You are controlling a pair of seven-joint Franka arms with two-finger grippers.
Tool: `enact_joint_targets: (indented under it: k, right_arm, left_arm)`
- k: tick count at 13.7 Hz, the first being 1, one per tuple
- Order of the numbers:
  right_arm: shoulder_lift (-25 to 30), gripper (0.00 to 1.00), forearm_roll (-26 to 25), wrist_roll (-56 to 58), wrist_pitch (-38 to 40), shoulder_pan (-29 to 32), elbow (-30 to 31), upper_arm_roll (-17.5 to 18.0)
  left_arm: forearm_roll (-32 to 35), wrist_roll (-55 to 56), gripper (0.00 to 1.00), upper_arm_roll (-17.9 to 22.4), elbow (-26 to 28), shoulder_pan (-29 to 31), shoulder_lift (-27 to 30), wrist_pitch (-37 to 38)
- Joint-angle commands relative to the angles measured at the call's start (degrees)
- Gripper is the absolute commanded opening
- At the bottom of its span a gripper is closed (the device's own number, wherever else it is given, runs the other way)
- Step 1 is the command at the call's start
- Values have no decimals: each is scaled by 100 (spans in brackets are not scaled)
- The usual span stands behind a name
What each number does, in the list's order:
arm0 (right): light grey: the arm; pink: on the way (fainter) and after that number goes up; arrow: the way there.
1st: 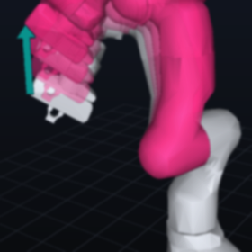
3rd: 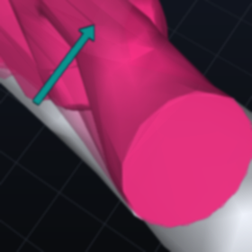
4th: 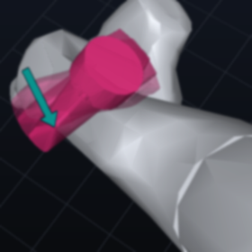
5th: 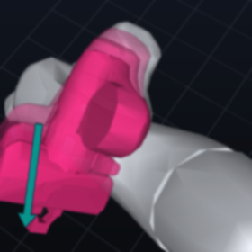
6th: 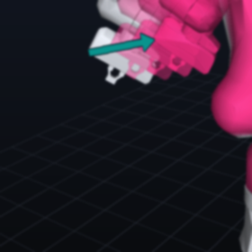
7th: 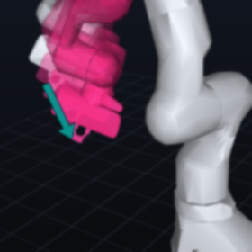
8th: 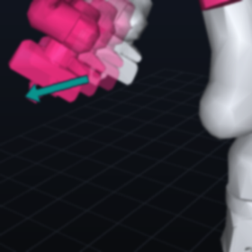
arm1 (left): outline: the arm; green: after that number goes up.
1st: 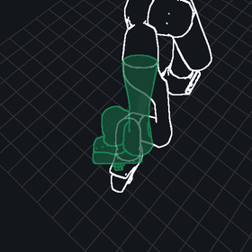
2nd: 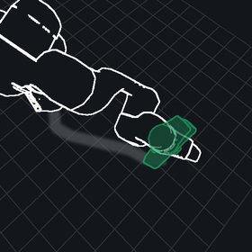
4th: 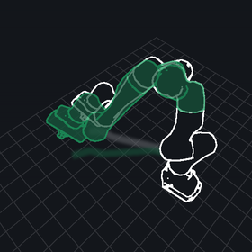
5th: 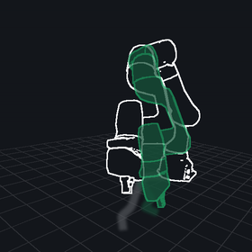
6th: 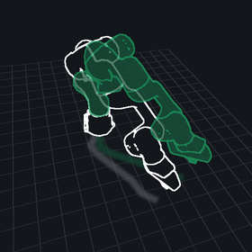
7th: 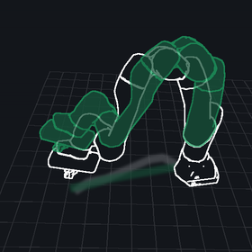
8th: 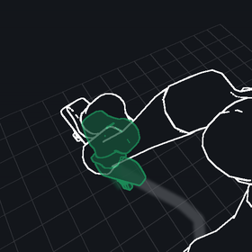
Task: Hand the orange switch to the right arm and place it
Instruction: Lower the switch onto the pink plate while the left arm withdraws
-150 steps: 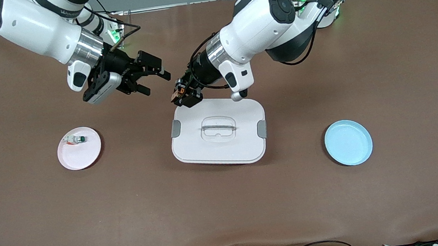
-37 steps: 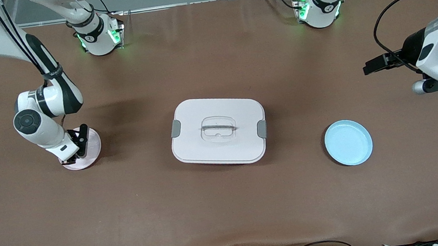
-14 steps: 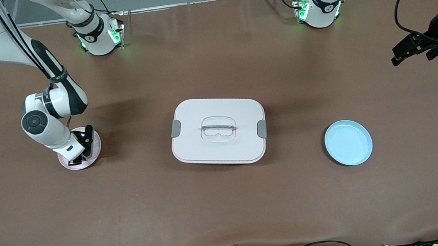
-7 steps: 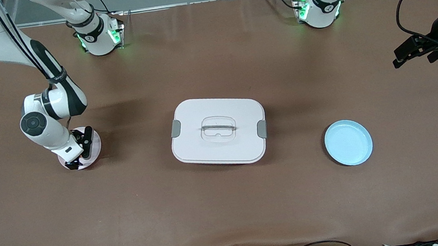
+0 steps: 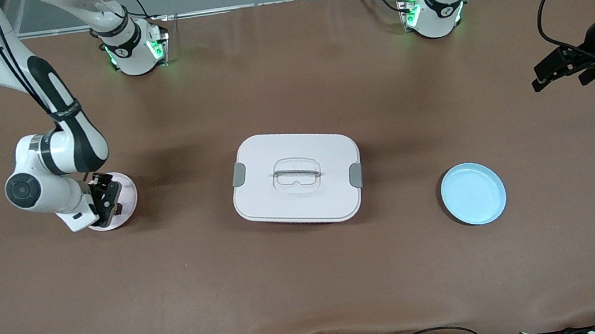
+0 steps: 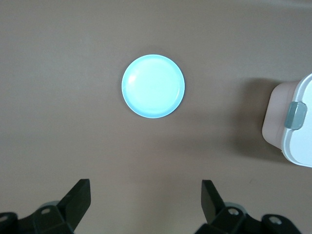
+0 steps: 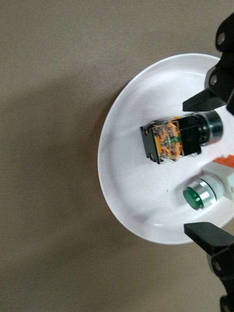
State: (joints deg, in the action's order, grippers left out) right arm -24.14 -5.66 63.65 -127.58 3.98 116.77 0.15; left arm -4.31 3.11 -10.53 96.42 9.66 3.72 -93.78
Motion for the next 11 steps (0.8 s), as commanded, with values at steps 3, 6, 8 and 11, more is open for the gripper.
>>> enact_joint_targets:
  k: [3, 6, 8, 11]
  right_arm:
    - [498, 100, 126, -2423, 848, -353, -312, 29]
    - [716, 100, 161, -3689, 1358, -555, -541, 38]
    - [954, 100, 179, -4384, 1726, -678, -663, 38]
    - [964, 100, 188, -4931, 3033, -810, -1409, 29]
  left_arm:
    - [-70, -12, 100, 560, -71, -580, -20, 106]
    - [-44, -12, 100, 762, -62, -790, -20, 106]
    - [-44, -12, 100, 807, -62, -817, -20, 106]
    - [-44, -12, 100, 807, -53, -835, -29, 106]
